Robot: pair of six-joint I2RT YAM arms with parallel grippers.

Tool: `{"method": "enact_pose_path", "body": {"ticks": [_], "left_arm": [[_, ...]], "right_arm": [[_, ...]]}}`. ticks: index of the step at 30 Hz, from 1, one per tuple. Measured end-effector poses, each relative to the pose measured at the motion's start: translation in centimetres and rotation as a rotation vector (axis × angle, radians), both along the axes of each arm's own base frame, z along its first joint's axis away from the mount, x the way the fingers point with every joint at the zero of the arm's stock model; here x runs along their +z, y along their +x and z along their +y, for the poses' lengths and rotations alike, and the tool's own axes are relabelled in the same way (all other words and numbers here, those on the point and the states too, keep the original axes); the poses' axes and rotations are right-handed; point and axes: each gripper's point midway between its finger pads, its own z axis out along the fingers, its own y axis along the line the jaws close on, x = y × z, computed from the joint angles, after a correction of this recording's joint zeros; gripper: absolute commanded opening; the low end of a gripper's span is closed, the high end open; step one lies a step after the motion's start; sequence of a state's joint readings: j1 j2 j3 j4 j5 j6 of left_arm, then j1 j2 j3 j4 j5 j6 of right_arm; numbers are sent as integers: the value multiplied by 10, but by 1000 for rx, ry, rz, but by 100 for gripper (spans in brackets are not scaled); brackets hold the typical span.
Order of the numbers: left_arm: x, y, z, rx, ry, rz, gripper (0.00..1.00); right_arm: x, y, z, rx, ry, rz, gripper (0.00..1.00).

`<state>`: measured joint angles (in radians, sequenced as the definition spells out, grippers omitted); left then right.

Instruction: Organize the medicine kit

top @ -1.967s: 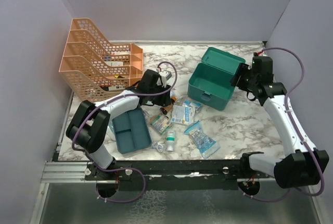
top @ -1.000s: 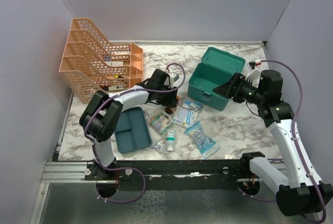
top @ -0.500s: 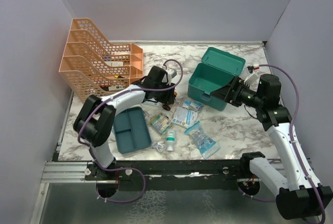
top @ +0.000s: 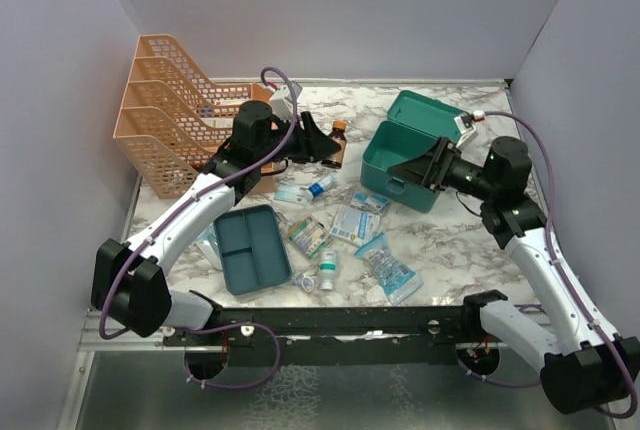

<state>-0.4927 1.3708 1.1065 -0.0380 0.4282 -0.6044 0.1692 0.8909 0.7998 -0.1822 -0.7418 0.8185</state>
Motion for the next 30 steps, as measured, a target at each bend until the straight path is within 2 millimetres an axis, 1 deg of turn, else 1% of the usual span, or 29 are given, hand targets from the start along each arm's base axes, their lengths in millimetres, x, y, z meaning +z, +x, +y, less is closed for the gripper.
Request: {"method": "enact_pose_path", "body": {"ticks": [2, 4, 7, 13, 15, 18, 24, 28, 30], "left_arm": [[20, -4, -7, -15, -85, 4, 40], [33, -7, -13, -32, -152, 16, 40], [47, -11, -18, -46, -233, 57, 40], [71, -15, -24, -60, -350, 100, 40], [75, -17, -24, -64, -368, 103, 40], [80, -19, -25, -74, -384, 101, 41], [85, -21, -25, -83, -395, 100, 40], [85, -21, -24, -81, -398, 104, 40], [85, -21, -24, -79, -401, 106, 40]], "right_arm": [[8, -1, 15, 47, 9, -22, 73], [16, -1, 31, 94, 11, -41, 73], [27, 2, 51, 146, 19, -71, 73], [43, 15, 79, 206, 46, -122, 72], [48, 24, 86, 206, 43, -125, 72], [51, 35, 90, 188, 39, -125, 72], [49, 46, 96, 188, 35, -107, 63], [45, 48, 102, 209, 36, -90, 58], [45, 45, 104, 222, 39, -86, 57]]}}
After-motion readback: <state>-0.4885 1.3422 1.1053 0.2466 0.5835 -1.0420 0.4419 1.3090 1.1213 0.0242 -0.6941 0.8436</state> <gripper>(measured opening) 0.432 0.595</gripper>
